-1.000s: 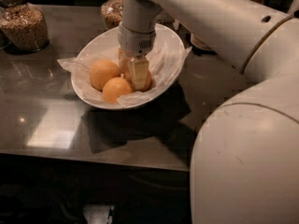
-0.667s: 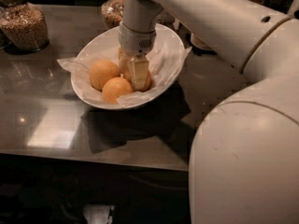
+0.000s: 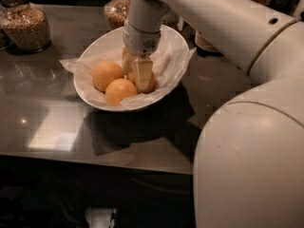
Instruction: Pick orange from white bowl
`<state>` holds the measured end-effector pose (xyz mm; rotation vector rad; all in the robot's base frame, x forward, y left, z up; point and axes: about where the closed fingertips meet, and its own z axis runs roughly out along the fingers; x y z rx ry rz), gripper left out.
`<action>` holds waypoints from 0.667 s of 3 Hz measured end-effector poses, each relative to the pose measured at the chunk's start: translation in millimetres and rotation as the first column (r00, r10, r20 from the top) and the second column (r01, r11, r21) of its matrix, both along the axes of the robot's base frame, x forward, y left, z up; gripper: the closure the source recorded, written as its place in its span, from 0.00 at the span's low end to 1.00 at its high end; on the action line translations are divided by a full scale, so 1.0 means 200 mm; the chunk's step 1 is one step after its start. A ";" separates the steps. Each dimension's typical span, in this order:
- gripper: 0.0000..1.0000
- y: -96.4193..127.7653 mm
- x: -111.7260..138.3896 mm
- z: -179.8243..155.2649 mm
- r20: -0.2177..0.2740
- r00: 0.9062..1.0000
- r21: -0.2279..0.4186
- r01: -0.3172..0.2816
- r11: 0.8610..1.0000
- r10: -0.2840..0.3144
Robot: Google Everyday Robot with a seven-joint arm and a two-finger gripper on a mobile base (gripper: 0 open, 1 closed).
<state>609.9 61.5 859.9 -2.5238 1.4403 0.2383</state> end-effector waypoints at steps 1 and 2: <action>1.00 0.01 0.03 0.00 0.003 1.000 0.039 -0.003 0.999 0.003; 1.00 -0.01 0.09 0.05 0.051 0.998 0.147 0.027 0.989 -0.035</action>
Offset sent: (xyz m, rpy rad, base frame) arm 0.0497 -0.0218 0.0464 0.4160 -0.1805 -0.1202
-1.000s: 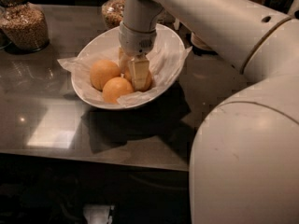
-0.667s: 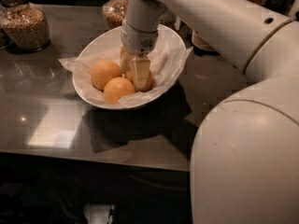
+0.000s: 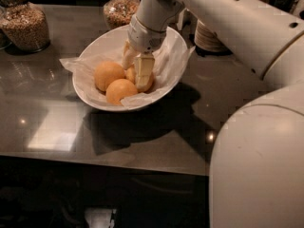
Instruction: Pick orange from white bowl
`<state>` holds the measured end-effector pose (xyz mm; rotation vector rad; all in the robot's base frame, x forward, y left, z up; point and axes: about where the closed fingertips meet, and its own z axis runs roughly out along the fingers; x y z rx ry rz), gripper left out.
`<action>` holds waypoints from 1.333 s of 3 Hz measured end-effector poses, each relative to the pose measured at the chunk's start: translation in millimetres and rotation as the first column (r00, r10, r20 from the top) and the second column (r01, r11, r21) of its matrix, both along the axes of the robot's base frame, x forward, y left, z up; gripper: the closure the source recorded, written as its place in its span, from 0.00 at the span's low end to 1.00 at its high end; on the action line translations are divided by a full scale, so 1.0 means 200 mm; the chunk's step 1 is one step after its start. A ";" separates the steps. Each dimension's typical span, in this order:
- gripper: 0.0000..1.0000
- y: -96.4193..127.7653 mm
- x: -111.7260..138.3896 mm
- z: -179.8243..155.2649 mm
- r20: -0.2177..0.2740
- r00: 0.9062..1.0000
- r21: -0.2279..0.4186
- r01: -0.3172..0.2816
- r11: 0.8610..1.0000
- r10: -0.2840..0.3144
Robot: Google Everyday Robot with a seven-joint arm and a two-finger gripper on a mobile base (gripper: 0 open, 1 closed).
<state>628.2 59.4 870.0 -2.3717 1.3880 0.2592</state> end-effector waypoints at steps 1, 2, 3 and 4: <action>1.00 -0.06 0.06 0.12 0.089 0.994 0.131 0.053 0.990 -0.065; 1.00 -0.13 0.07 0.25 0.175 0.977 0.206 0.082 0.975 -0.119; 1.00 -0.16 0.06 0.38 0.262 0.958 0.222 0.061 0.973 -0.119; 1.00 -0.16 0.06 0.38 0.260 0.958 0.220 0.060 0.974 -0.117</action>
Offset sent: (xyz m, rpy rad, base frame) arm 0.0159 -0.0458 0.0873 0.2853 -0.3097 -0.1600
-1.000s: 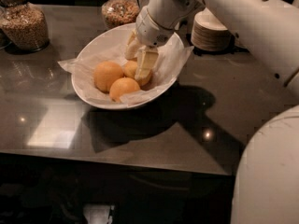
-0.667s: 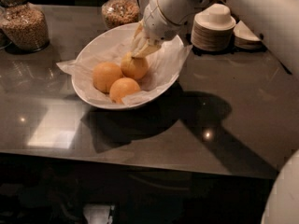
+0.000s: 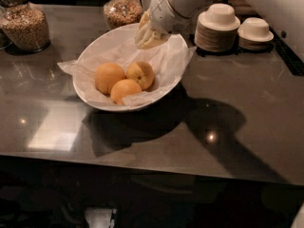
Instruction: Pick orange from white bowl
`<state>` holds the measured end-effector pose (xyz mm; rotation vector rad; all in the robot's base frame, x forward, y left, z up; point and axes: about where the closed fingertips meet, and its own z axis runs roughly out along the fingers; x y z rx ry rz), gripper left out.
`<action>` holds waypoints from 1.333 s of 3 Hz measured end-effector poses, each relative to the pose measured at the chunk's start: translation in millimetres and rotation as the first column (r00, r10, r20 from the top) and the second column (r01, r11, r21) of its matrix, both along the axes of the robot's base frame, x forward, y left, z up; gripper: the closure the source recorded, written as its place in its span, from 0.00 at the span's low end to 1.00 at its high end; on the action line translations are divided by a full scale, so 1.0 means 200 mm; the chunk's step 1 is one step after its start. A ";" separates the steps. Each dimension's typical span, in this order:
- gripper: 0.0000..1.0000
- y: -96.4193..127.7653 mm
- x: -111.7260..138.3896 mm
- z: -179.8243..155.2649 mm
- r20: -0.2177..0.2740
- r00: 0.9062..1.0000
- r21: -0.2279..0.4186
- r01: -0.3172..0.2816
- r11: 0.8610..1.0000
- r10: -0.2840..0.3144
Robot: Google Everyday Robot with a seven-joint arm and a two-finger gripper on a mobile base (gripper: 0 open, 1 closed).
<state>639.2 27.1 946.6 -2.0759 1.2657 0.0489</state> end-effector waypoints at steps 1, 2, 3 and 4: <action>0.81 0.00 0.01 -0.03 -0.030 0.999 -0.035 -0.012 0.999 0.011; 0.57 0.02 0.02 -0.07 -0.069 0.997 -0.100 -0.046 0.994 0.039; 0.34 0.03 0.02 -0.10 -0.110 0.992 -0.166 -0.085 0.982 0.067; 0.11 0.00 0.02 -0.08 -0.119 0.991 -0.231 -0.093 0.968 0.067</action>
Offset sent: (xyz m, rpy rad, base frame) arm 0.0065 0.0021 -0.0191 -0.1852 0.1146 0.0788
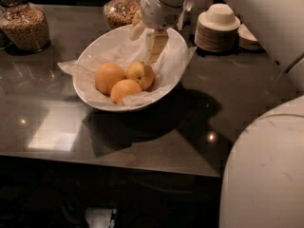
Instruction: Pick orange from white bowl
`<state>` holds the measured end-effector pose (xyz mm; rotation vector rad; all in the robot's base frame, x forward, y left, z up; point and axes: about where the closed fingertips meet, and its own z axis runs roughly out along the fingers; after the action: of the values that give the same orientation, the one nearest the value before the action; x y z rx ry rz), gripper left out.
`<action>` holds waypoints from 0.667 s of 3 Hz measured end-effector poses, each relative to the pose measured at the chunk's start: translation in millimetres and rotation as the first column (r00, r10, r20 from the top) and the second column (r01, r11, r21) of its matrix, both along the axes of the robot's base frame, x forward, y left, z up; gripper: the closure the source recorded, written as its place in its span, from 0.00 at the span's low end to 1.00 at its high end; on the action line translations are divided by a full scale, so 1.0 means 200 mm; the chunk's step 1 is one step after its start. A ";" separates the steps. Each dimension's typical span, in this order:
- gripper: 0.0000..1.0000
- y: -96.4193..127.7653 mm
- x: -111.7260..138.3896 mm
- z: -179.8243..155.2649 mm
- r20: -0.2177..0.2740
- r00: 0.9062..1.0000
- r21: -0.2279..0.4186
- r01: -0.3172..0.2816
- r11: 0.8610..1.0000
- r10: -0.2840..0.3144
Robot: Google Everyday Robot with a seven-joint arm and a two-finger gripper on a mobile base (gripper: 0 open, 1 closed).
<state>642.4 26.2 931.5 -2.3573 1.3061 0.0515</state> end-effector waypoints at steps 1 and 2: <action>0.00 -0.03 -0.01 0.05 0.015 1.000 -0.070 -0.014 0.997 0.015; 0.00 -0.04 -0.01 0.06 0.012 0.999 -0.112 -0.035 0.993 0.037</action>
Offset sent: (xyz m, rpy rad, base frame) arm -0.0071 -0.0165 0.0190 -0.1693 -0.0070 0.0612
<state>639.7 17.6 943.7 -2.4702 1.2907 -0.0277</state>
